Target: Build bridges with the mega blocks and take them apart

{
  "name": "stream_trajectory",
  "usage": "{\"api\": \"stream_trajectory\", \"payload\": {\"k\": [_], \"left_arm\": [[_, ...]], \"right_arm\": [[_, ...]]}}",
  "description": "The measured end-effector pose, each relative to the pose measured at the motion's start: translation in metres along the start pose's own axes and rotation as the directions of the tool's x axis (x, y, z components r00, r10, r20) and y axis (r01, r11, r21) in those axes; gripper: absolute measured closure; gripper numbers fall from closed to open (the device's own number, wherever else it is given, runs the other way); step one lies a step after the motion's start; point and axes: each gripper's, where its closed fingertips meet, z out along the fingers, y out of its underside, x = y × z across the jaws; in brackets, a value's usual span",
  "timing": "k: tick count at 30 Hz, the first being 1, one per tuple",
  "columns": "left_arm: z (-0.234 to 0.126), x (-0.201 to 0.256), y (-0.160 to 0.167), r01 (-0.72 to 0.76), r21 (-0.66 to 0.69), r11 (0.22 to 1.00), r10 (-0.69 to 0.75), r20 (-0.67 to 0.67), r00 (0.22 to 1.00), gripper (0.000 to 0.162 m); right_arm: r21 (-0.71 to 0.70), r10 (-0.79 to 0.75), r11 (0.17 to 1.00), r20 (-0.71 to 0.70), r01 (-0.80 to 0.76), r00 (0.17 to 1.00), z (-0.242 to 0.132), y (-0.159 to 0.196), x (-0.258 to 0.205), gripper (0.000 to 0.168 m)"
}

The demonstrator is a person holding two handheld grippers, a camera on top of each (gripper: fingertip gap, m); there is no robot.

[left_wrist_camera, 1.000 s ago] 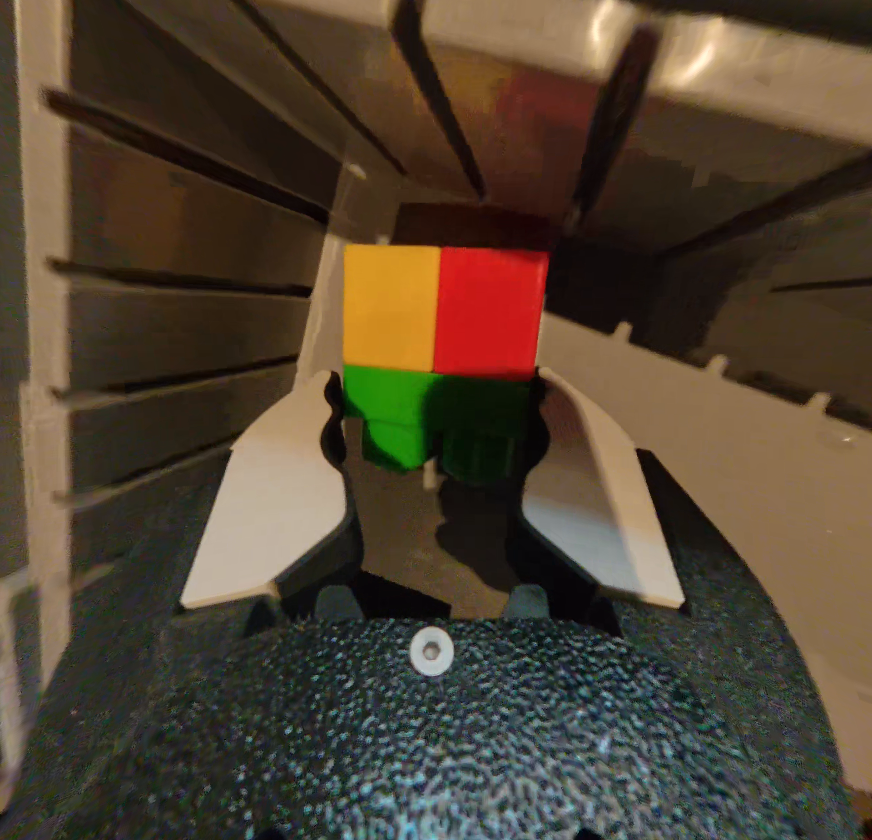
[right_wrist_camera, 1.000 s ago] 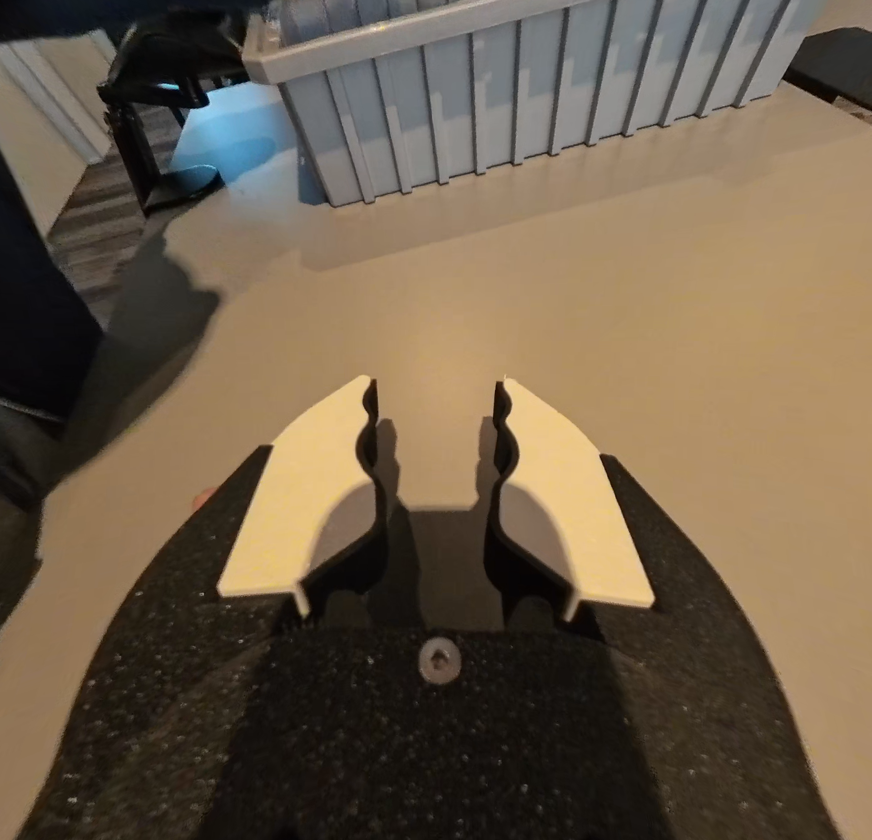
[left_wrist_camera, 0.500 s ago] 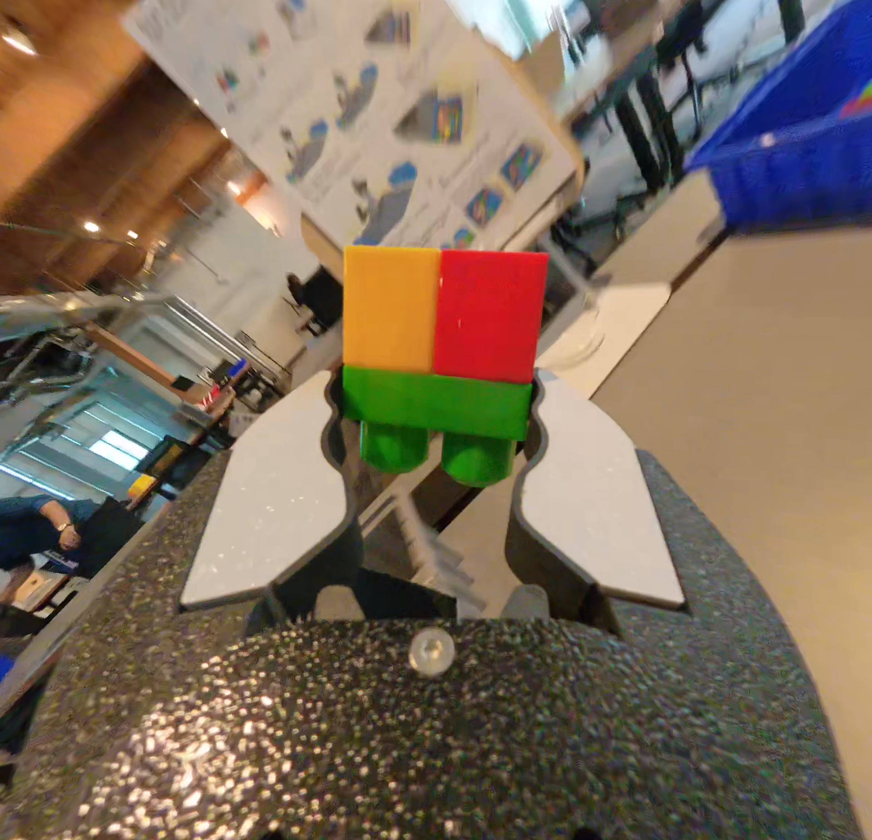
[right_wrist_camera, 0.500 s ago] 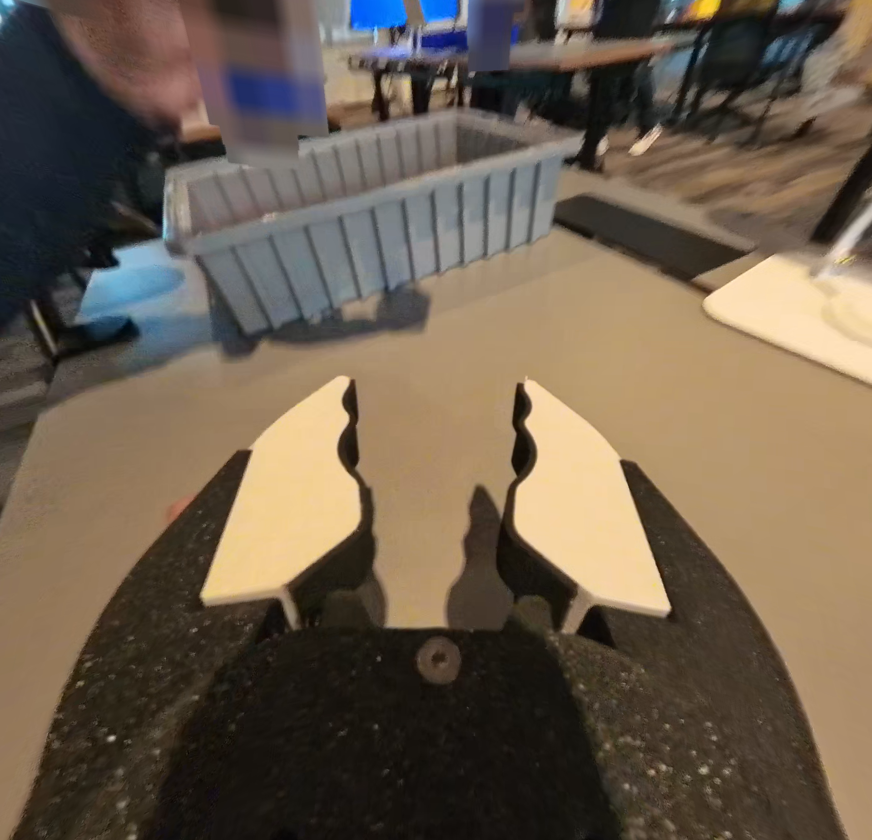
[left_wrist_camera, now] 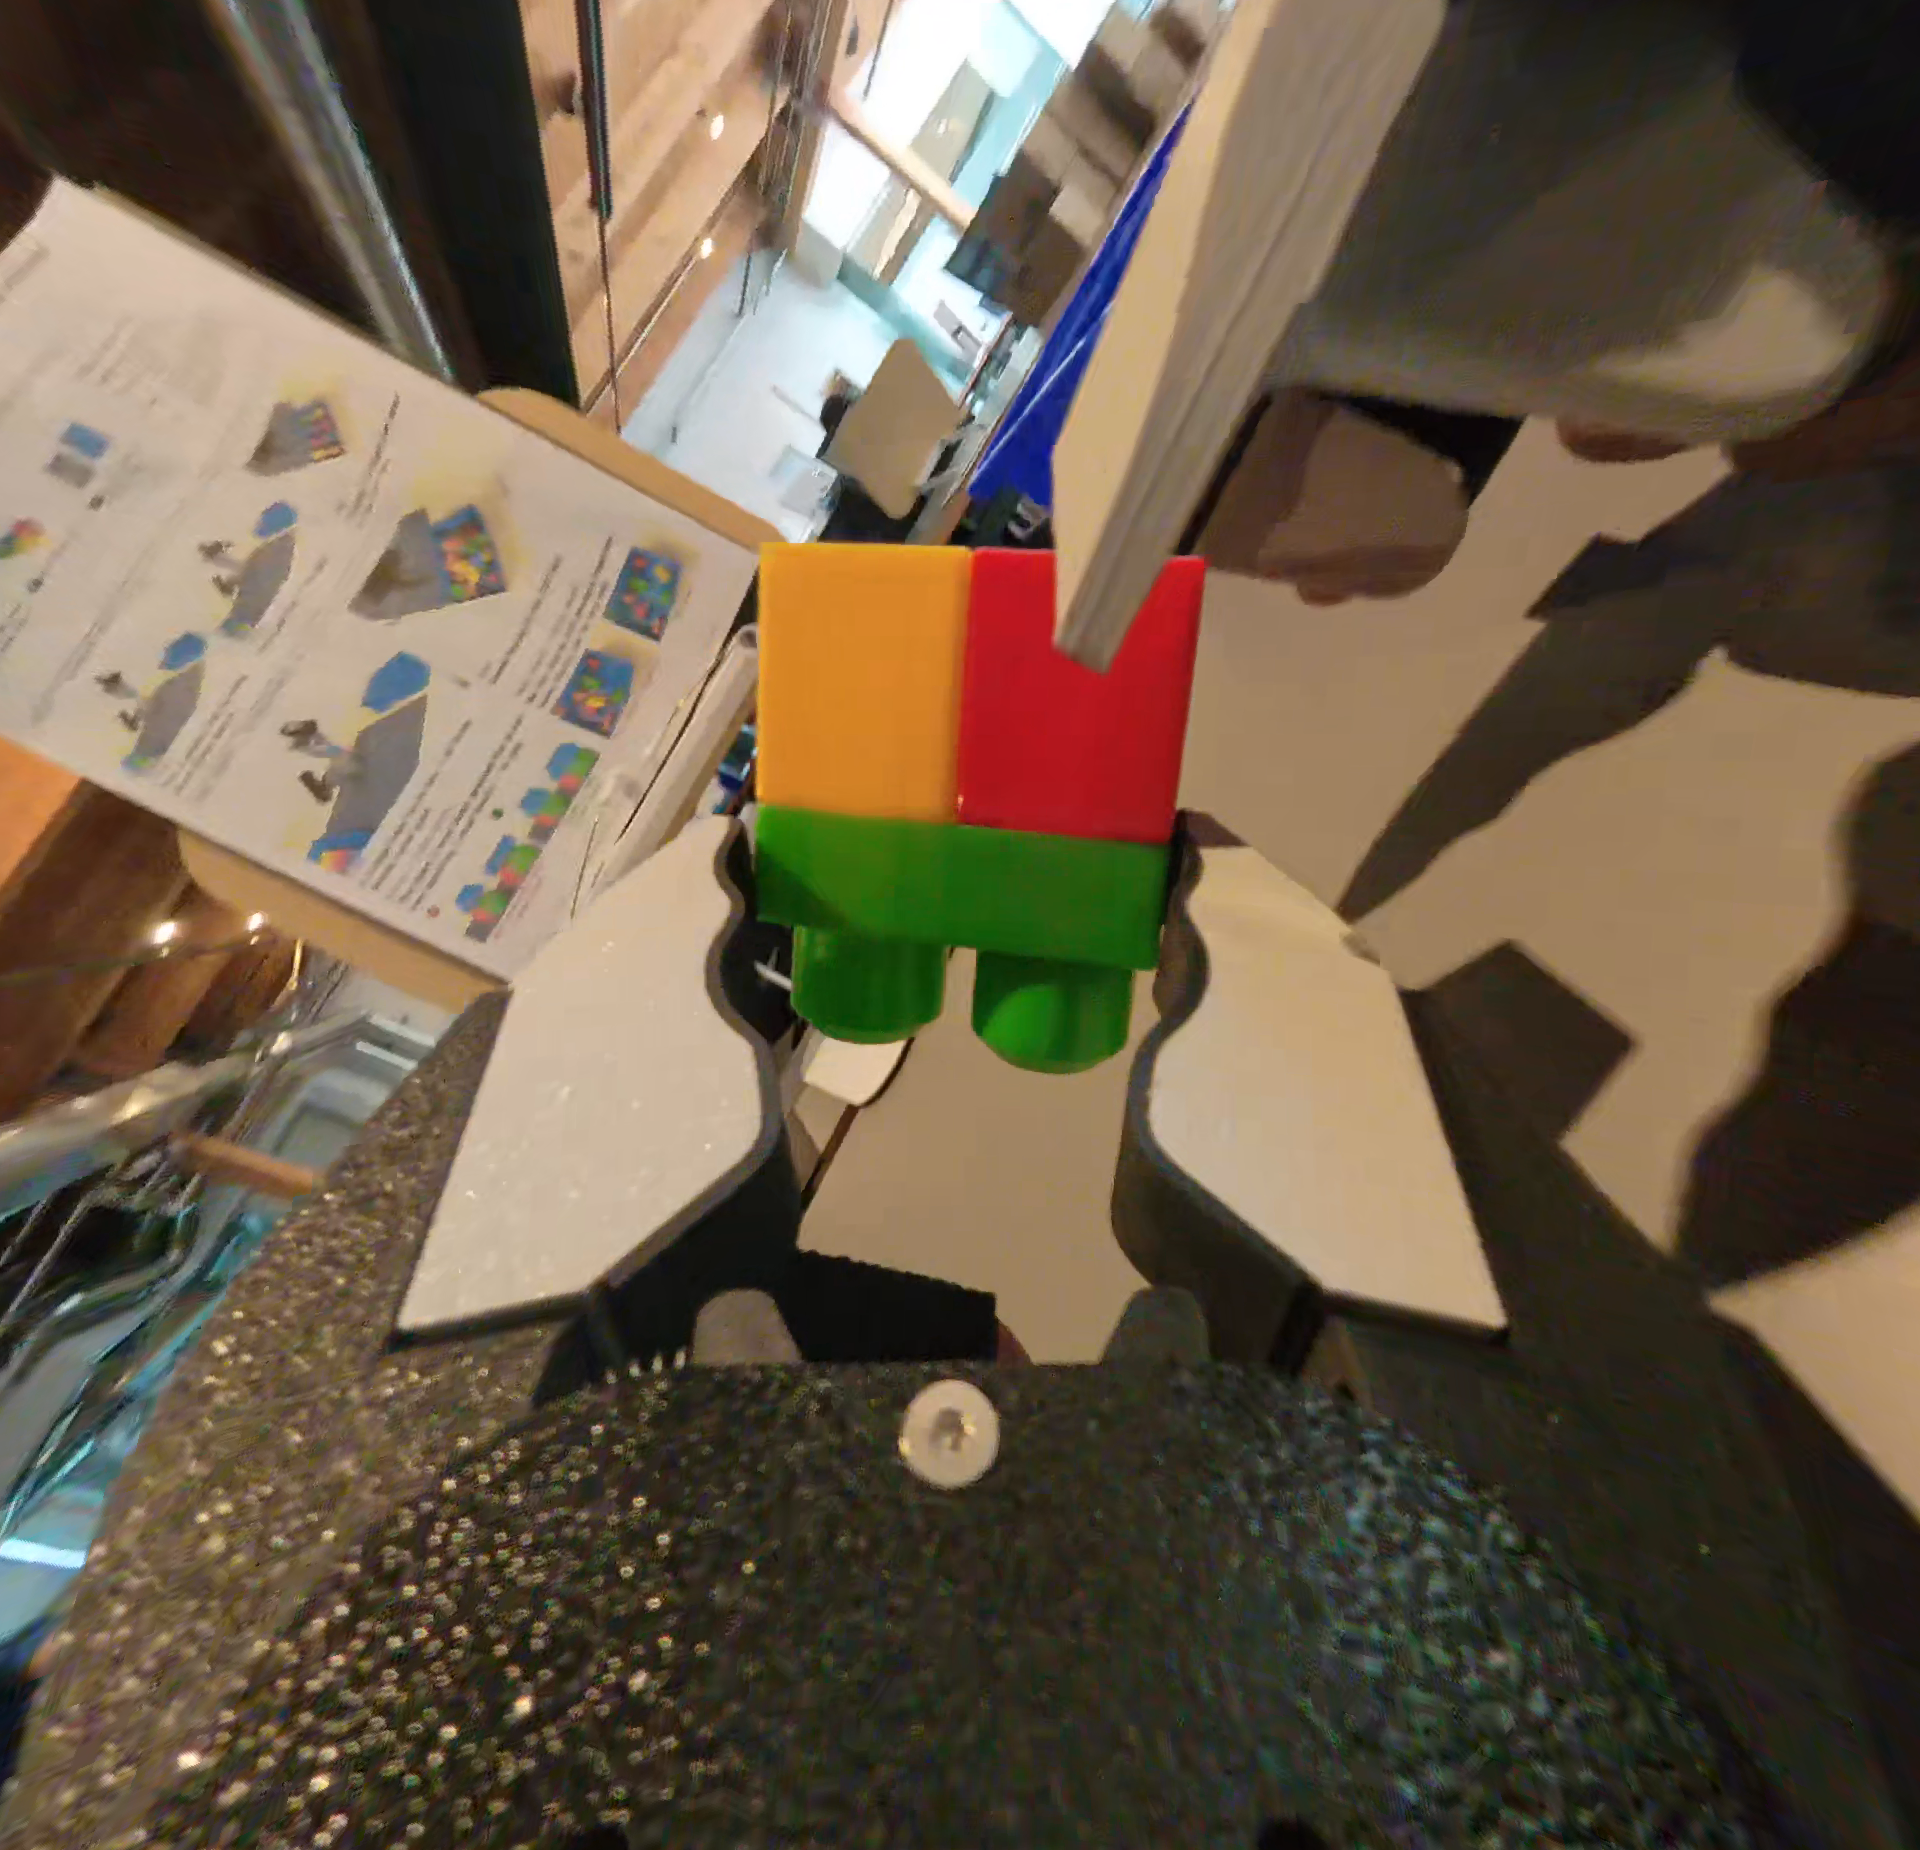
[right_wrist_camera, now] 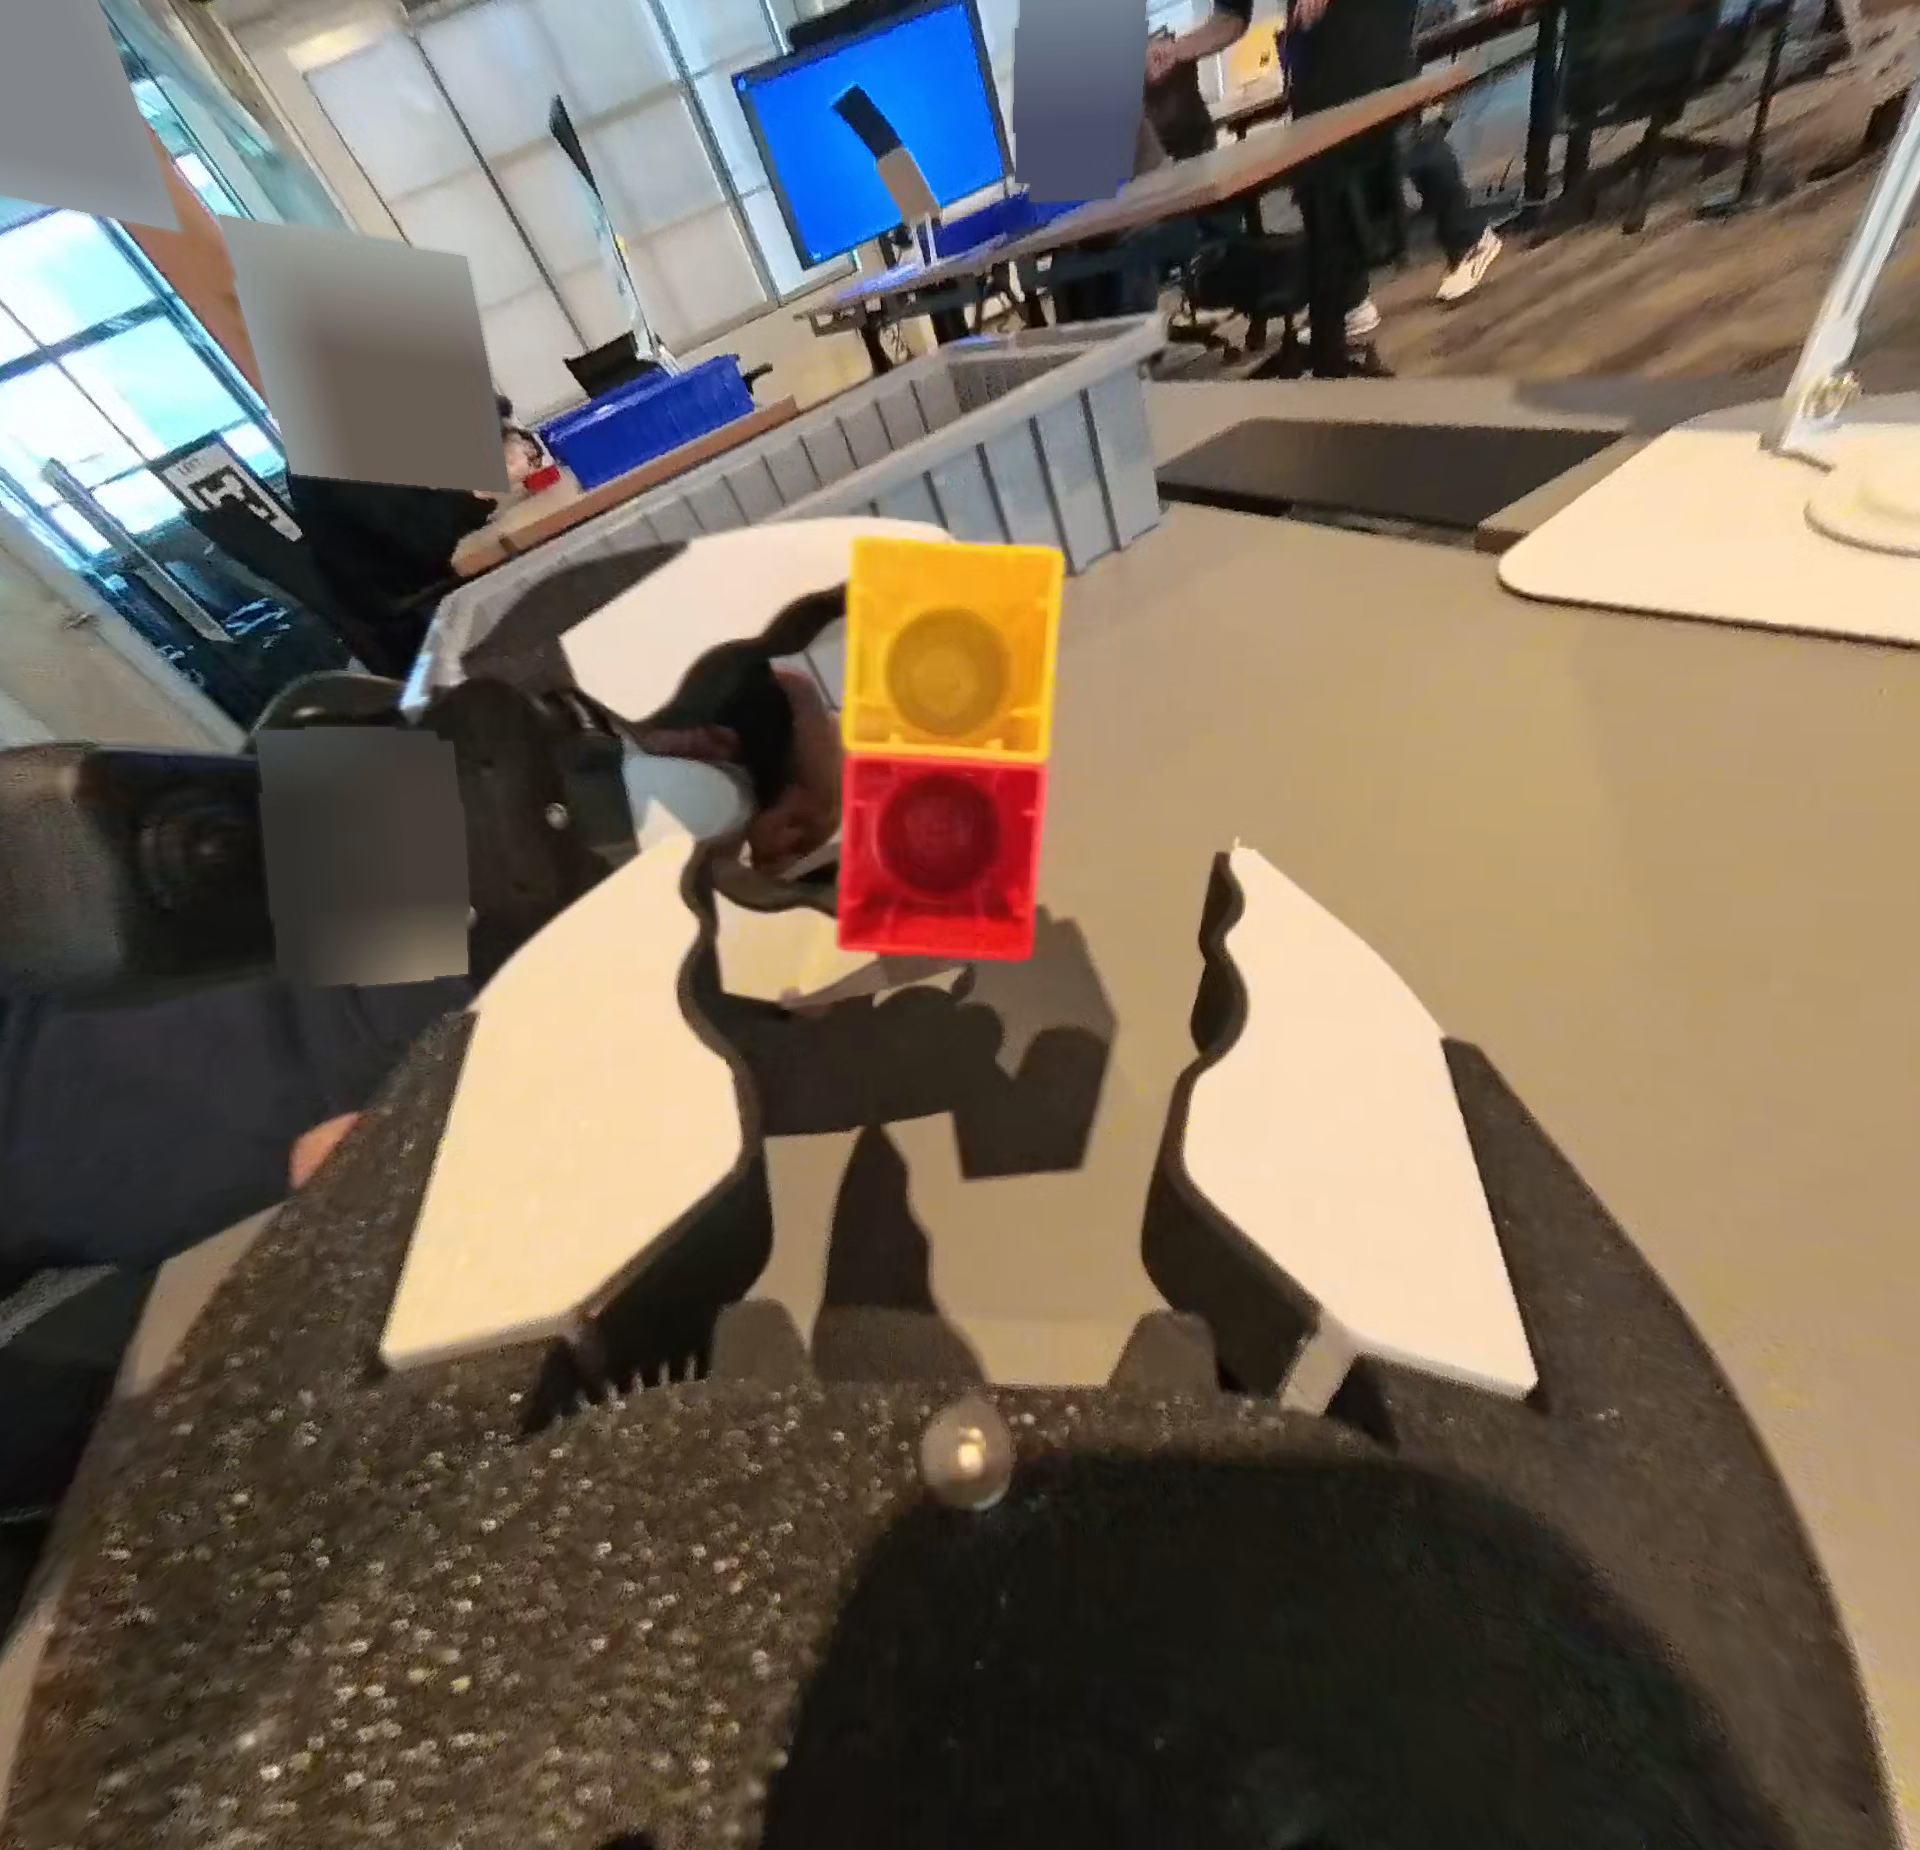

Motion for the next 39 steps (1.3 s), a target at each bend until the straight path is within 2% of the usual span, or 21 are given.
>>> {"api": "stream_trajectory", "payload": {"k": [2, 4, 5, 7, 10, 14, 16, 18, 20, 21, 23, 26, 28, 30, 33, 37, 39], "left_arm": [[0.000, 0.005, -0.003, -0.018, 0.016, 1.000, 0.019, -0.036, 0.999, 0.088], [0.000, 0.012, -0.005, -0.035, 0.027, 0.999, 0.037, -0.071, 0.997, 0.088], [0.000, 0.017, -0.006, -0.035, 0.030, 0.999, 0.038, -0.093, 0.995, 0.088], [0.001, 0.025, -0.006, -0.020, 0.034, 0.999, 0.025, -0.134, 0.991, 0.088], [0.000, 0.030, -0.006, 0.026, 0.041, 0.999, -0.019, -0.184, 0.983, 0.088], [-0.013, 0.034, -0.008, 0.260, 0.054, 0.964, -0.224, -0.362, 0.905, 0.080], [-0.019, 0.023, -0.012, 0.455, 0.057, 0.889, -0.394, -0.415, 0.820, 0.081], [-0.022, 0.005, -0.019, 0.647, 0.071, 0.759, -0.556, -0.447, 0.701, 0.083], [-0.028, -0.002, -0.032, 0.808, 0.037, 0.588, -0.665, -0.548, 0.508, 0.089], [-0.031, -0.003, -0.037, 0.865, 0.004, 0.501, -0.694, -0.595, 0.405, 0.089], [-0.035, -0.004, -0.046, 0.927, -0.039, 0.373, -0.710, -0.655, 0.258, 0.094], [-0.039, 0.004, -0.055, 0.954, -0.119, 0.276, -0.692, -0.713, 0.111, 0.103], [-0.040, 0.010, -0.059, 0.954, -0.140, 0.264, -0.679, -0.730, 0.081, 0.117], [-0.041, 0.010, -0.060, 0.957, -0.154, 0.246, -0.677, -0.733, 0.056, 0.125], [-0.043, 0.010, -0.061, 0.960, -0.170, 0.223, -0.668, -0.744, 0.024, 0.127], [-0.043, 0.010, -0.061, 0.957, -0.160, 0.240, -0.668, -0.743, 0.043, 0.127], [-0.042, 0.008, -0.061, 0.959, -0.128, 0.253, -0.676, -0.733, 0.080, 0.127]], "right_arm": [[0.000, 0.027, 1.000, 0.016, -0.027, 1.000, 0.000, 0.003, 0.001, 0.080], [0.006, 0.041, 0.999, 0.036, -0.041, 0.999, -0.001, 0.003, 0.000, 0.089], [0.003, 0.039, 0.999, 0.045, -0.040, 0.998, -0.001, 0.003, -0.001, 0.097], [-0.014, 0.028, 1.000, 0.057, -0.027, 0.998, -0.003, 0.006, -0.002, 0.130], [-0.029, 0.048, 0.999, 0.066, -0.046, 0.997, -0.004, 0.009, 0.001, 0.131], [0.012, 0.053, 0.998, 0.086, -0.055, 0.995, -0.009, 0.003, 0.005, 0.131], [0.051, 0.078, 0.995, 0.135, -0.086, 0.988, -0.014, -0.004, 0.002, 0.131], [0.097, 0.092, 0.989, 0.207, -0.114, 0.974, -0.018, -0.012, -0.004, 0.131], [0.130, 0.068, 0.986, 0.269, -0.106, 0.961, -0.022, -0.017, -0.012, 0.131], [0.139, 0.045, 0.986, 0.288, -0.088, 0.957, -0.023, -0.019, -0.017, 0.131], [0.153, 0.005, 0.986, 0.328, -0.059, 0.945, -0.025, -0.020, -0.027, 0.131], [0.158, -0.022, 0.987, 0.367, -0.039, 0.930, -0.026, -0.020, -0.037, 0.131], [0.147, -0.031, 0.989, 0.380, -0.027, 0.925, -0.024, -0.017, -0.041, 0.131], [0.145, -0.034, 0.989, 0.400, -0.027, 0.916, -0.025, -0.016, -0.044, 0.131], [0.145, -0.041, 0.989, 0.407, -0.021, 0.913, -0.025, -0.016, -0.046, 0.131], [0.142, -0.042, 0.990, 0.409, -0.018, 0.912, -0.026, -0.016, -0.047, 0.131], [0.139, -0.042, 0.990, 0.391, -0.013, 0.919, -0.025, -0.016, -0.044, 0.132]]}}
